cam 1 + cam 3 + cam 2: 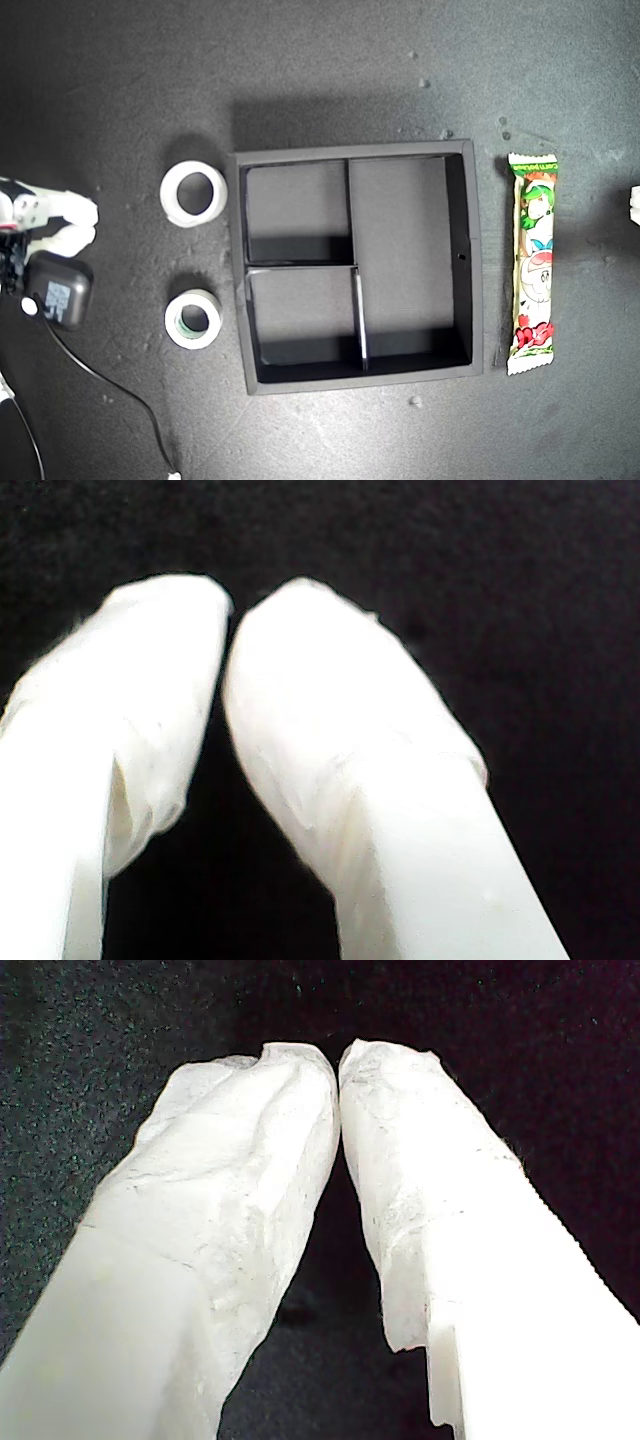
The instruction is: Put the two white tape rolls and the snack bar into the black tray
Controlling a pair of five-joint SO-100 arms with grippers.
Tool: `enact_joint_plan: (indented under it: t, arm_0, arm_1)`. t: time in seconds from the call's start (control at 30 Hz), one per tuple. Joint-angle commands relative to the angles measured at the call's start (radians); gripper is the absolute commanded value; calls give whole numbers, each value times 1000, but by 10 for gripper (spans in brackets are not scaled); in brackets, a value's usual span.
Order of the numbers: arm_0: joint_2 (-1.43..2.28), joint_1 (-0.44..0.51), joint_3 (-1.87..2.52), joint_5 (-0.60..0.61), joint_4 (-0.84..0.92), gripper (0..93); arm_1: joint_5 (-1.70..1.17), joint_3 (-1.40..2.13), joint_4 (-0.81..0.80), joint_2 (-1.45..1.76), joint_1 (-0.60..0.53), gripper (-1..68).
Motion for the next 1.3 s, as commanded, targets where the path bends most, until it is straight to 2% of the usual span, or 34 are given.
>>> enact_joint_plan:
  t: [0.0,0.53,0.63,0.7,0.83,1.0,1.1,1.27]
  arm_0:
    - [52,5,58,-57,25,9]
    - [52,-2,58,-75,38,1]
    - [52,25,58,-69,37,1]
    - [52,52,58,-84,28,0]
    - [52,78,58,-189,23,0]
    - [52,74,58,-192,23,0]
    - [52,91,58,-187,18,0]
    - [49,153,58,-187,-40,0]
  arm_1:
    - [-9,12,-3,5,2,-1]
    - [-9,12,-3,5,2,-1]
    - [-9,12,-3,5,3,-1]
    - [-9,12,-12,5,9,-2]
    - [-9,12,-40,5,48,-2]
    - [-12,12,-67,5,66,-3]
    - [-132,12,-101,5,38,-3]
    - [-225,12,-249,5,52,-3]
